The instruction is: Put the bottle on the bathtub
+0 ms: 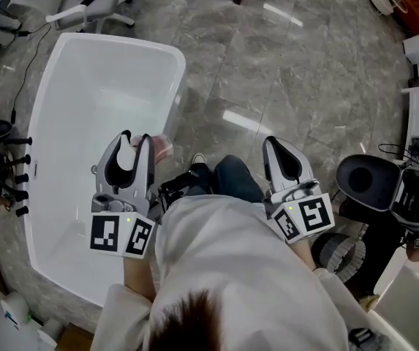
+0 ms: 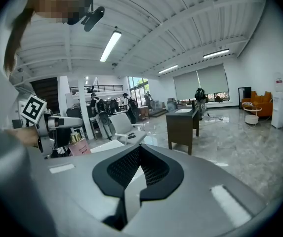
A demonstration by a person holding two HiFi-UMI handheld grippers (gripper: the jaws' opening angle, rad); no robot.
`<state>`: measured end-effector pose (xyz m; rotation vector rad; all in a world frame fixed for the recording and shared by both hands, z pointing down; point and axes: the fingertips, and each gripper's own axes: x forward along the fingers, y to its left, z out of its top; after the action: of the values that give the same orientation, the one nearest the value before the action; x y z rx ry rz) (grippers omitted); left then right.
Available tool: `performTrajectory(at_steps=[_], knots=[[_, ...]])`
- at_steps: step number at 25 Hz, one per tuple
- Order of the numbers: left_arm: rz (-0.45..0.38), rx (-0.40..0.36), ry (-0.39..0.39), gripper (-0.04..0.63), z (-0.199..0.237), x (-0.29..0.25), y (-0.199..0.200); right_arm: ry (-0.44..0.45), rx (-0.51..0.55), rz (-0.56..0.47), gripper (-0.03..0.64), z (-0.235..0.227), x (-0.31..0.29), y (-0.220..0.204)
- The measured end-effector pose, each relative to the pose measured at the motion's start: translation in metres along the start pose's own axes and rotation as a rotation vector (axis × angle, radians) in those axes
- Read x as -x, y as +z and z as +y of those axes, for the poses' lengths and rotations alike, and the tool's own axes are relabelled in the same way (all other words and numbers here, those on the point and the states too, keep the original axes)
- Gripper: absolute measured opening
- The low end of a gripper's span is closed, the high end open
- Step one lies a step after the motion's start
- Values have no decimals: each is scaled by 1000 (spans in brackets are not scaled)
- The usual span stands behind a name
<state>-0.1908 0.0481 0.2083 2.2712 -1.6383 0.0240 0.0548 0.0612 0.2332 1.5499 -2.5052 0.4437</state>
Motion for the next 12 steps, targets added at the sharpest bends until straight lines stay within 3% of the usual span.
performTrajectory(at_steps=[12], knots=[[17,19,51,199,0,-29,-3,49,-4,35,-2,-25,-31,4]])
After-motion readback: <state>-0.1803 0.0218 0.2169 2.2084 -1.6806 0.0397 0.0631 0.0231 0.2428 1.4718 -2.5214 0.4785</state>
